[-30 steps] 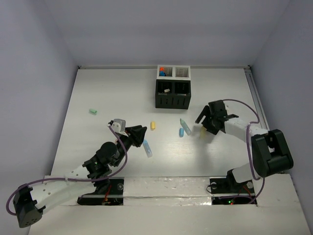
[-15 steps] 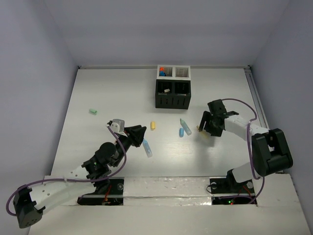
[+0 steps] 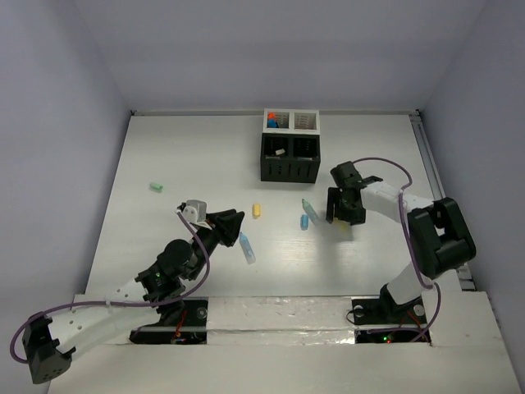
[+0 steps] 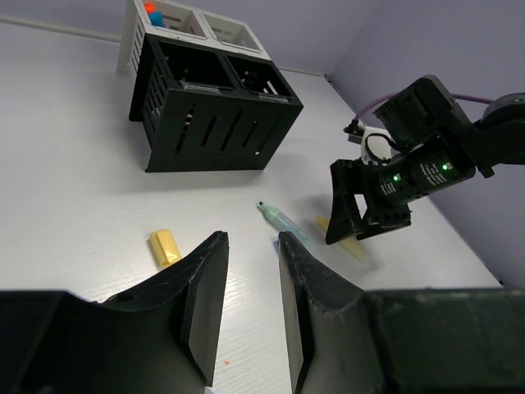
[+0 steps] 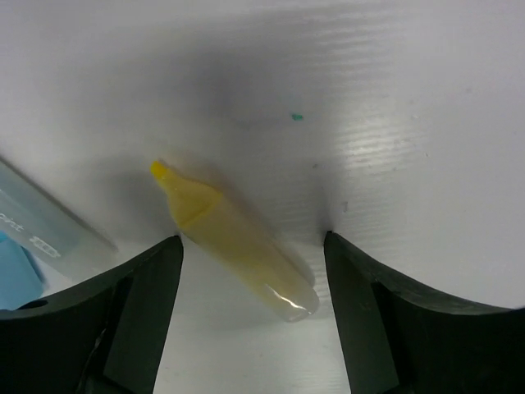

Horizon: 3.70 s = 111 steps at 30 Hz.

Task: Sort the stationery into containers
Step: Pick up the pen from the center of the board, then close the pen cap on the pen.

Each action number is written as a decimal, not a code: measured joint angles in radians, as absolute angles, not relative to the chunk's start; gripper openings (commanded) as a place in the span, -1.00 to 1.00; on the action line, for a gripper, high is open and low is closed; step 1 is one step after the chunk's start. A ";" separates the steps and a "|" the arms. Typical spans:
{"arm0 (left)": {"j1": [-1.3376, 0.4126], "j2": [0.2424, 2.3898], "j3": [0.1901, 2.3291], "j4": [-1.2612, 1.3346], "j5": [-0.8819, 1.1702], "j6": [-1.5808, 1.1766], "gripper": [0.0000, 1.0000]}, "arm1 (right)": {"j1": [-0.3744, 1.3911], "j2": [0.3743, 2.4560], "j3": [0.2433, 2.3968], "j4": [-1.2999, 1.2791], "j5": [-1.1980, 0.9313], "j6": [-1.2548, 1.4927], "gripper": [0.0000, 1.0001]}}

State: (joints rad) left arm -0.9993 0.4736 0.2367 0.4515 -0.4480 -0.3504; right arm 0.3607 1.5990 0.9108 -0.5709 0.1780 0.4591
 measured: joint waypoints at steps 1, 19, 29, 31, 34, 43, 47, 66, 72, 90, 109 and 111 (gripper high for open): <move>-0.999 0.474 0.237 0.451 -0.448 -0.350 -0.44 | 0.369 1.607 0.921 -0.575 0.186 0.457 0.39; -0.999 0.666 0.237 0.501 -0.376 -0.357 -0.27 | 0.409 1.642 0.998 -0.614 0.347 0.468 -1.00; -0.999 0.915 0.265 0.601 -0.229 -0.369 -0.06 | 0.611 1.390 1.103 -0.581 0.411 0.494 -1.00; -0.999 0.927 0.265 0.611 -0.213 -0.376 0.05 | 0.694 1.405 1.118 -0.522 0.403 0.507 -1.00; -0.999 0.928 0.265 0.636 -0.208 -0.387 0.14 | 0.784 1.443 1.118 -0.443 0.377 0.532 -1.00; -0.992 0.926 0.265 0.669 -0.241 -0.421 0.20 | 0.892 1.530 1.118 -0.239 0.337 0.579 -1.00; -0.958 0.926 0.265 0.683 -0.231 -0.448 0.21 | 0.901 1.532 1.120 -0.186 0.317 0.591 -1.00; -0.825 0.956 0.265 0.717 -0.101 -0.522 0.05 | 0.934 1.530 1.120 -0.117 0.243 0.625 -1.00; -0.821 0.983 0.264 0.717 -0.073 -0.528 -0.01 | 0.944 1.524 1.119 -0.096 0.230 0.626 -1.00; -0.796 0.987 0.264 0.713 -0.063 -0.540 -1.00 | 0.954 1.505 1.116 -0.065 0.210 0.624 -0.93; -0.670 0.798 0.253 0.567 -0.134 -0.496 -1.00 | 0.947 1.391 1.071 -0.076 0.259 0.521 -0.96; -0.660 0.770 0.253 0.539 -0.145 -0.485 -1.00 | 0.940 1.439 1.071 -0.076 0.258 0.519 -0.99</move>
